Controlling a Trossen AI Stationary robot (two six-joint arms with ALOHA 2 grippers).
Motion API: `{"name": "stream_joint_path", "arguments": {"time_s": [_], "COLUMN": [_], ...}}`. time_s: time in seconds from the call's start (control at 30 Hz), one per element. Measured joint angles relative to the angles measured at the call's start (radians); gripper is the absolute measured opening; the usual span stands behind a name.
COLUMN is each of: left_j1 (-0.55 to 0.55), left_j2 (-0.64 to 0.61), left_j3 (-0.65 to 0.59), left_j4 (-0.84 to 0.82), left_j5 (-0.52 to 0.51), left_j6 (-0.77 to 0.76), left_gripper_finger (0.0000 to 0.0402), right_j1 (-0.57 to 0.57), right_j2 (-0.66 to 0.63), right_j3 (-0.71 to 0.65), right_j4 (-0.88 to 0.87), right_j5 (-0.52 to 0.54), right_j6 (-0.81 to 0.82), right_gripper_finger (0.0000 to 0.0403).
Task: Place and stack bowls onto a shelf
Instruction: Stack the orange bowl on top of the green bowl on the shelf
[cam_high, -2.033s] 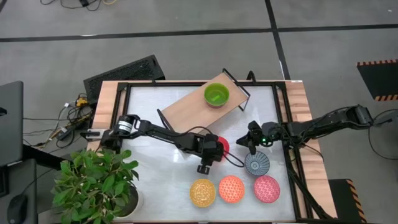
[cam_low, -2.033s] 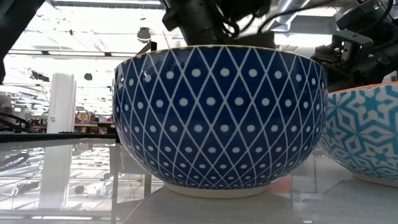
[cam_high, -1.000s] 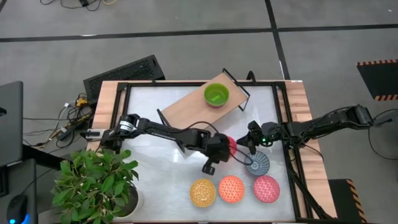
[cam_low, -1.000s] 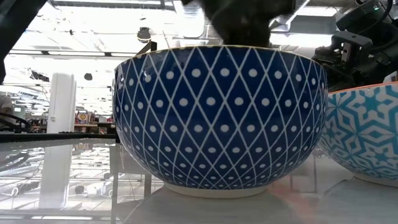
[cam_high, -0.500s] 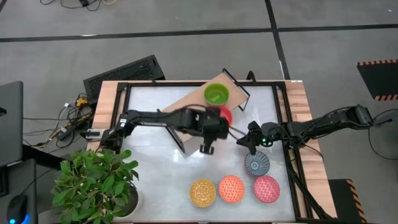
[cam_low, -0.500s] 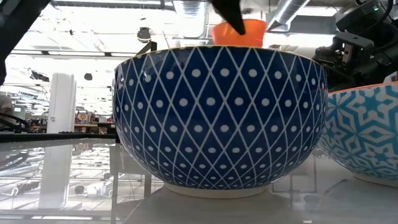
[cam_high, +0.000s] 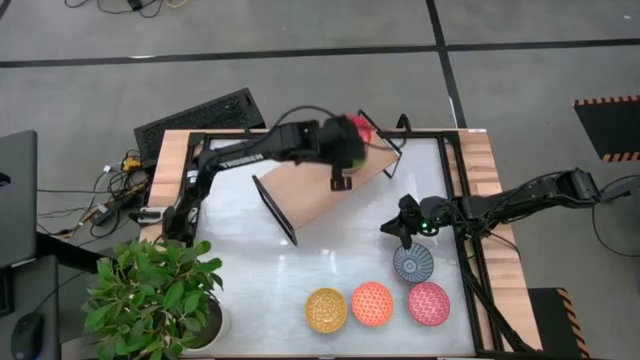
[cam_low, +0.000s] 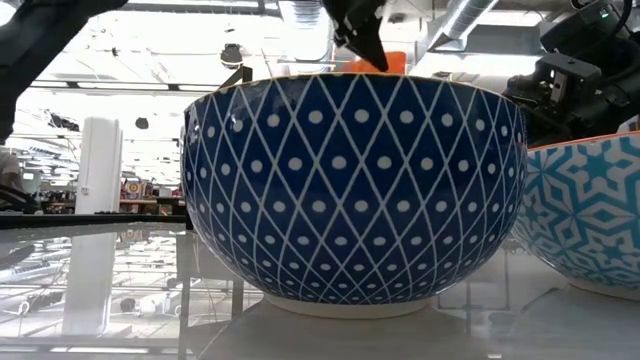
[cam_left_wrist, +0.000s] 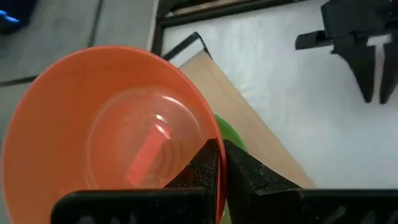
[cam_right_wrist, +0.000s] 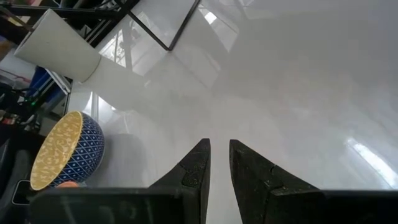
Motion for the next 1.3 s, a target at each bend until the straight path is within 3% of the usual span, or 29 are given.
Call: {"name": "stream_joint_path", "arguments": {"time_s": [0.07, 0.33, 0.8, 1.13, 1.3], "left_j1": [0.026, 0.047, 0.041, 0.027, -0.010], "left_j2": [0.001, 0.004, 0.002, 0.002, 0.002], "left_j3": [-0.011, -0.085, -0.085, -0.069, 0.023], "left_j4": [0.006, -0.027, -0.043, -0.043, -0.060], "left_j5": [0.060, 0.121, 0.095, 0.045, -0.040], "left_j6": [-0.007, 0.008, 0.046, 0.092, 0.092], "left_gripper_finger": [0.0000, 0.0000, 0.0004, 0.0110, 0.0152], "right_j1": [0.000, -0.002, -0.002, -0.002, -0.002], "right_j2": [0.000, 0.000, 0.000, 0.000, -0.018], "right_j3": [0.000, 0.000, 0.000, 0.000, 0.068], "right_j4": [-0.003, -0.027, -0.027, -0.012, -0.053], "right_j5": [0.000, 0.003, 0.028, 0.021, -0.080], "right_j6": [0.000, 0.000, 0.000, 0.000, -0.025], "right_gripper_finger": [0.0086, 0.0086, 0.0086, 0.0086, 0.0086]}}
